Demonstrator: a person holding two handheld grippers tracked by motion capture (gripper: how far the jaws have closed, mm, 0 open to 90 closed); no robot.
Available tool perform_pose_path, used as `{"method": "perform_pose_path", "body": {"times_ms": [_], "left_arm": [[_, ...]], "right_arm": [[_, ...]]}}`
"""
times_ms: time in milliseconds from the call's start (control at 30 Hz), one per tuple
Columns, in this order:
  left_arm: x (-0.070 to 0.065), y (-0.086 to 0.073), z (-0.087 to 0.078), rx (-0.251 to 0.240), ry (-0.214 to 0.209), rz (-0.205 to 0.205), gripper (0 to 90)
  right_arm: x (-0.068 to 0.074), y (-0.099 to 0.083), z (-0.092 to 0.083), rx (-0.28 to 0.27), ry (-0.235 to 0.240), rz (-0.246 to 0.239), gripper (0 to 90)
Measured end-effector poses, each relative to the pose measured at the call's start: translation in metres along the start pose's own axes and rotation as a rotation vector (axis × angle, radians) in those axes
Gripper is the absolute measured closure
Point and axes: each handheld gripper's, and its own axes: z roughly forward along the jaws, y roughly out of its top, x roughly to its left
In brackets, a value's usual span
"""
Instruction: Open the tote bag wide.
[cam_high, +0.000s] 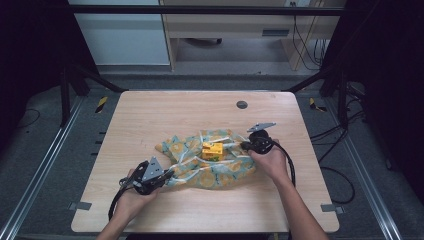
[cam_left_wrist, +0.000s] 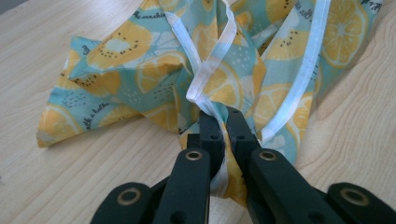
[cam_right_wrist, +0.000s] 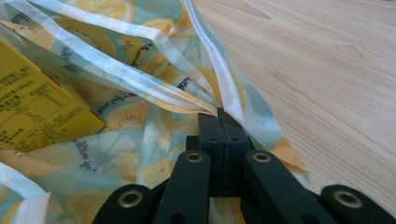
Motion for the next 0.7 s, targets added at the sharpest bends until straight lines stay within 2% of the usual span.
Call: {"method": "perform_pose_path", "body": {"times_ms": [133, 267, 400, 567, 700], "left_arm": [[-0.004, -0.001, 0.001, 0.025, -0.007, 0.017, 87.8], [-0.006, -0.003, -0.001, 0.028, -0.028, -0.001, 87.8], [-0.012, -0.005, -0.003, 0.057, -0.048, 0.01, 87.9], [-0.017, -0.007, -0.004, 0.069, -0.067, 0.014, 87.9], [-0.018, -0.008, -0.008, 0.061, -0.061, 0.005, 85.9]], "right_arm": [[0.001, -0.001, 0.003, 0.007, 0.002, -0.007, 89.9], [0.001, 0.0, 0.006, -0.003, 0.003, -0.009, 89.4], [0.002, 0.004, 0.008, 0.003, -0.001, -0.011, 89.6], [0.003, 0.007, 0.01, 0.01, -0.003, -0.023, 88.6], [0.005, 0.012, 0.004, -0.033, -0.019, -0.025, 75.5]]}}
